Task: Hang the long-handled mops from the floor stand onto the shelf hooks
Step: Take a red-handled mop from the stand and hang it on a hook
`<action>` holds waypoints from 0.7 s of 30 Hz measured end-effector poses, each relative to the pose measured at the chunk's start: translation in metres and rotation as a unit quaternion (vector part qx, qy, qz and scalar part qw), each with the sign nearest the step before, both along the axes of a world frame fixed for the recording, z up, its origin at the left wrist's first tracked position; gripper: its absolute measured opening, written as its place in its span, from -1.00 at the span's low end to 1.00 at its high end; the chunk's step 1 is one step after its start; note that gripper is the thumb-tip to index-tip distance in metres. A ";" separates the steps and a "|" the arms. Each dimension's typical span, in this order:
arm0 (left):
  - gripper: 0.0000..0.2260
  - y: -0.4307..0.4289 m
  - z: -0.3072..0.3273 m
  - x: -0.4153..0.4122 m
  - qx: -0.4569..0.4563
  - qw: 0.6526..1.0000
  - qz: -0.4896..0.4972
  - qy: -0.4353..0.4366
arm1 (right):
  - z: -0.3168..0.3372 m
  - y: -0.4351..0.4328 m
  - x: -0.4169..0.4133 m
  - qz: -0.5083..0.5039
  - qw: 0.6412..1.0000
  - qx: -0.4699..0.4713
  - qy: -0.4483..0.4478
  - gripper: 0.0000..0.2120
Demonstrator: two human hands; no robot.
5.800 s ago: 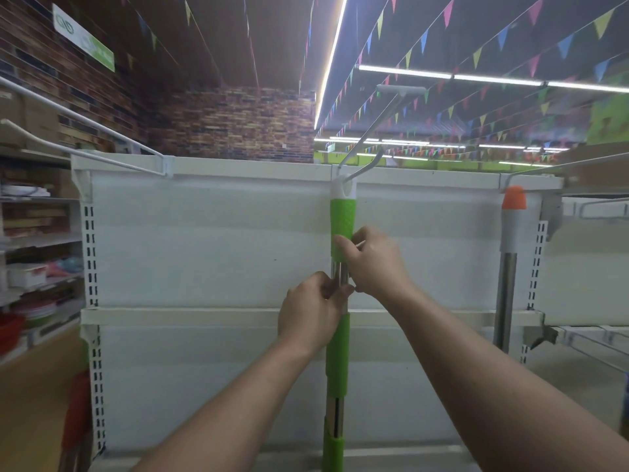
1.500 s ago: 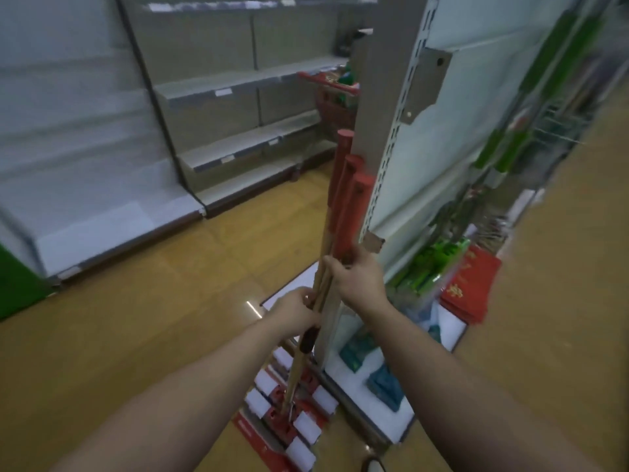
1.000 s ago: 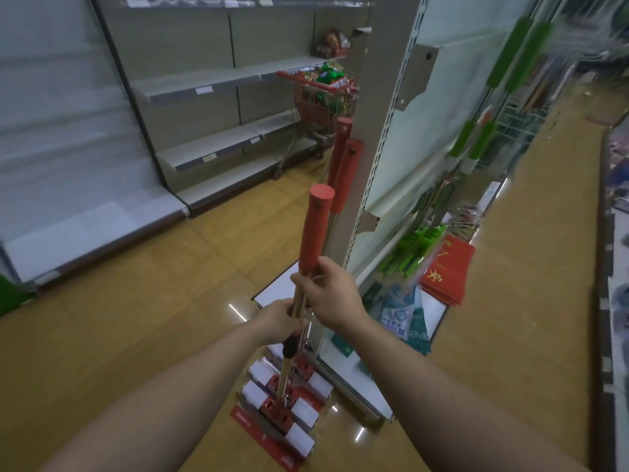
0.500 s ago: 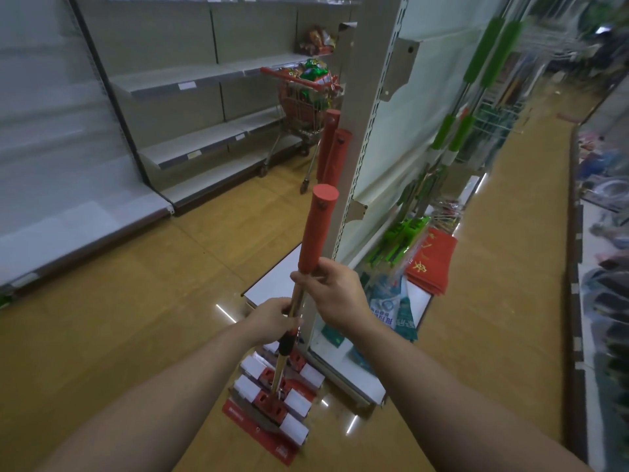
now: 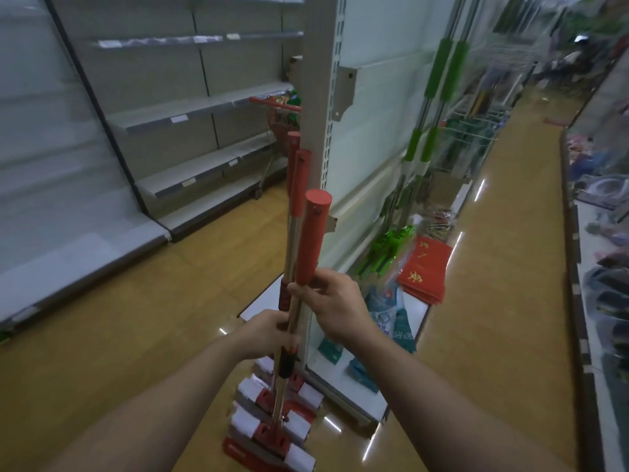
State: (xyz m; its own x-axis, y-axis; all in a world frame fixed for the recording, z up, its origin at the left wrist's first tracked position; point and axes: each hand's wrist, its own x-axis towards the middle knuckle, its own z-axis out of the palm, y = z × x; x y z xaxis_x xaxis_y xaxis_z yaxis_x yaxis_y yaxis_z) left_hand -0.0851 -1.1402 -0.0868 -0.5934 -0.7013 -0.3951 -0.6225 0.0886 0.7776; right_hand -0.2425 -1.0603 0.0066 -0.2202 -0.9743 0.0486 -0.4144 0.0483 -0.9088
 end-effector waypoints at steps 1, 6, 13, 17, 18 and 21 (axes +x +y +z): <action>-0.88 0.004 0.005 -0.005 0.002 1.000 -0.005 0.002 | 0.003 0.004 -0.007 0.004 1.000 -0.006 -0.008 -0.80; -0.88 0.032 0.035 -0.041 -0.031 0.999 -0.018 0.000 | 0.023 0.025 -0.050 0.024 0.999 -0.029 -0.034 -0.81; -0.90 0.081 0.076 -0.097 -0.054 0.997 0.000 0.048 | 0.061 0.063 -0.112 0.015 0.995 -0.080 -0.052 -0.81; -0.90 0.111 0.095 -0.133 -0.072 0.993 0.022 0.093 | 0.090 0.087 -0.148 0.019 0.992 -0.108 -0.058 -0.74; -0.90 0.118 0.100 -0.143 -0.076 0.991 0.028 0.105 | 0.097 0.093 -0.157 0.021 0.991 -0.115 -0.058 -0.75; -0.87 0.138 0.117 -0.173 -0.095 0.985 0.050 0.133 | 0.121 0.109 -0.185 0.023 0.990 -0.127 -0.057 -0.71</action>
State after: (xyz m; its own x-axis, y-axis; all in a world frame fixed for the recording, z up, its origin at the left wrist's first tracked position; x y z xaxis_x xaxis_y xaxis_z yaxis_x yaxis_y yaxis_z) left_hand -0.2584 -1.0018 0.0302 -0.5827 -0.8076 -0.0906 -0.4112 0.1968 0.8900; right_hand -0.4276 -0.9515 0.1276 -0.1943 -0.9427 0.2711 -0.3056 -0.2044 -0.9300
